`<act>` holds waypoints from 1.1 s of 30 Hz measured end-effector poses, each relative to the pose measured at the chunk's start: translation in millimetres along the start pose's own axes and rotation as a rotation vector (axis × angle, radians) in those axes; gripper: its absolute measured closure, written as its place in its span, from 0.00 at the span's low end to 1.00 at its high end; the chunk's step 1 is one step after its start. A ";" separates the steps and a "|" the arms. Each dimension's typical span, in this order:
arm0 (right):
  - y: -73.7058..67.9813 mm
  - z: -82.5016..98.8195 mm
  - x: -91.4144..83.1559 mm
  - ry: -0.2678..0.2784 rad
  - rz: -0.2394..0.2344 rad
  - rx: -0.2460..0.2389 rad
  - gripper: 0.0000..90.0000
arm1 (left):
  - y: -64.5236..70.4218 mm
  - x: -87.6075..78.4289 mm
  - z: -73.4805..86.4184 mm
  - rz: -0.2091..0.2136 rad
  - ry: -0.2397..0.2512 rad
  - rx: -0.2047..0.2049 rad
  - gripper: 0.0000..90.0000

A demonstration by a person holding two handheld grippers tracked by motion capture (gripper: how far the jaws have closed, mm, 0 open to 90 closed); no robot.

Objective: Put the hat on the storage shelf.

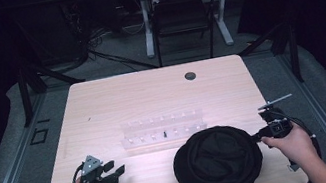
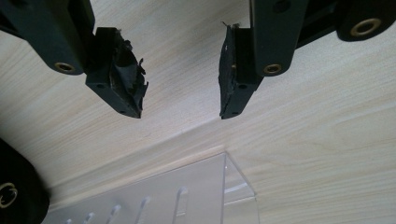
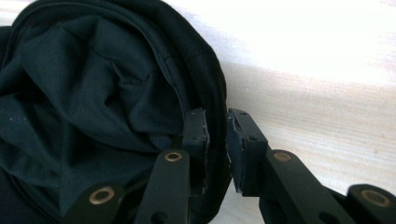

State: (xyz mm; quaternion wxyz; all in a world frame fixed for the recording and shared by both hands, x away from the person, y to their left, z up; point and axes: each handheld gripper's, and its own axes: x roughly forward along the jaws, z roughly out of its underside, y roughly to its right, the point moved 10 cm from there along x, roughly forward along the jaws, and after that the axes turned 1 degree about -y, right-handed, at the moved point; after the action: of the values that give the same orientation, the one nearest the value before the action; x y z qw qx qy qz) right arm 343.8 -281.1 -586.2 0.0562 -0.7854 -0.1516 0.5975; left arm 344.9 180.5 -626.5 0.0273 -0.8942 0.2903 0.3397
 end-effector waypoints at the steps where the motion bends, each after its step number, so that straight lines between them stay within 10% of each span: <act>1: -0.3 0.6 -0.1 -0.007 0.001 -0.002 0.86 | 0.0 0.0 0.0 0.000 0.000 0.000 0.56; 33: 4.5 -6.5 27.9 -0.074 -0.008 -0.120 0.87 | 0.0 1.3 0.3 -0.005 0.000 0.005 0.56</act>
State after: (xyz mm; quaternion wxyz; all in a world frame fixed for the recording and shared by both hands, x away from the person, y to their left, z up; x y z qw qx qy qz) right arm 357.5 -276.2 -611.3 0.0057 -0.7642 -0.1921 0.6156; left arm 345.5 179.9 -627.6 0.0304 -0.8947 0.2891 0.3391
